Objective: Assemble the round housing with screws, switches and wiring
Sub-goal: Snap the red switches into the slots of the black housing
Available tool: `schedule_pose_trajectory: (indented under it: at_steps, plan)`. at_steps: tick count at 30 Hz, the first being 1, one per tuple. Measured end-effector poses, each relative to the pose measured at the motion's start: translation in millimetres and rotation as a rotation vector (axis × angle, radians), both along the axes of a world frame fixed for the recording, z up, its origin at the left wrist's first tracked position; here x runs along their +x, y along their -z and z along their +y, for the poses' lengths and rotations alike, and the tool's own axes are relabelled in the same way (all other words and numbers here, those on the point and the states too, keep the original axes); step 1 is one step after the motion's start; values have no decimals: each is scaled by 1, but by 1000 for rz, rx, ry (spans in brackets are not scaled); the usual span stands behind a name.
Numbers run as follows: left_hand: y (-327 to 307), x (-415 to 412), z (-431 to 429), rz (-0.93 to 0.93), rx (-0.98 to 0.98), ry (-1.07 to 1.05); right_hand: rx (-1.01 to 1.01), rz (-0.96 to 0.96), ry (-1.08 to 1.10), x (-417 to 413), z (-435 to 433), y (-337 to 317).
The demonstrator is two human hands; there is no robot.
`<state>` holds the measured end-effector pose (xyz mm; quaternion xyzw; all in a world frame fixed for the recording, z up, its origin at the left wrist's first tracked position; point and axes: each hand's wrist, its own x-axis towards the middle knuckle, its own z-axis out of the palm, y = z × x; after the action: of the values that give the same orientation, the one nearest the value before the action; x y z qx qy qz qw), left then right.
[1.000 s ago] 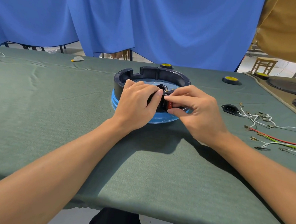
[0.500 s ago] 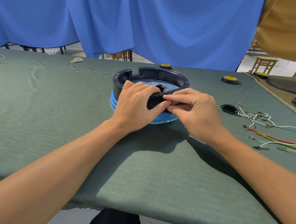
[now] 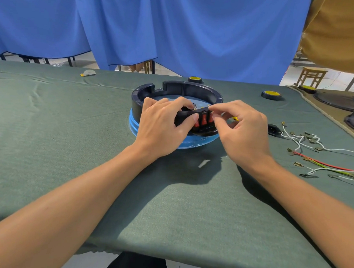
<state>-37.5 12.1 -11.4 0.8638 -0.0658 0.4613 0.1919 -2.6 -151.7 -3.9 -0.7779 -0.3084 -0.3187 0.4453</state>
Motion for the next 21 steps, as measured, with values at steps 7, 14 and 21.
schedule_pose_trajectory:
  at_steps: [7,14,21]
  plan:
    - [-2,0,0,19,24,-11,45,69,51,0,-2,-1]
    - [0,-5,7,80,125,2,35,88,52,1,-2,1]
    - [-3,-1,1,145,16,-34,6,44,42,-1,0,2]
